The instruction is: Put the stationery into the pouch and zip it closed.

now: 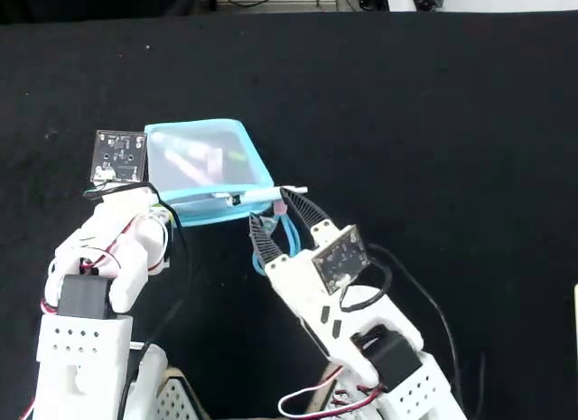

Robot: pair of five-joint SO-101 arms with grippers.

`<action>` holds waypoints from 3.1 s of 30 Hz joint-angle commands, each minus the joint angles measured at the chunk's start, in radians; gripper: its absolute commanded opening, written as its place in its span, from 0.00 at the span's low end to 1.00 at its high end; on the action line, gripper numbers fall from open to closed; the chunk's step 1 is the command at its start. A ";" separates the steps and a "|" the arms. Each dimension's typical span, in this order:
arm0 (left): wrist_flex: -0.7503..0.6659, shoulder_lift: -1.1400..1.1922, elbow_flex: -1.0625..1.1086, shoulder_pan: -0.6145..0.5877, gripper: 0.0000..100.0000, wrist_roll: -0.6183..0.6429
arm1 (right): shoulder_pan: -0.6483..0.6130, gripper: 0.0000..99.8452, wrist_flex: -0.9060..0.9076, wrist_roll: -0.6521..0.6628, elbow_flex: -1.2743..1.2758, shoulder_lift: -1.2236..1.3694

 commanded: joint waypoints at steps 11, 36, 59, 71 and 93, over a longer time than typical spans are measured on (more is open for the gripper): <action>-0.025 -0.008 -0.008 -0.012 0.03 -0.002 | 0.140 0.18 0.158 -0.023 -0.168 -0.016; -0.025 -0.008 -0.008 -0.012 0.03 0.000 | 0.195 0.18 0.617 0.413 -0.298 0.156; -0.097 -0.008 -0.036 -0.325 0.03 0.061 | -0.566 0.18 0.491 0.210 -0.355 0.734; -0.109 -0.008 -0.031 -0.349 0.03 0.063 | -0.689 0.18 0.367 0.012 -0.406 1.010; -0.104 -0.008 -0.035 -0.349 0.03 0.063 | -0.580 0.02 0.284 0.023 -0.407 1.308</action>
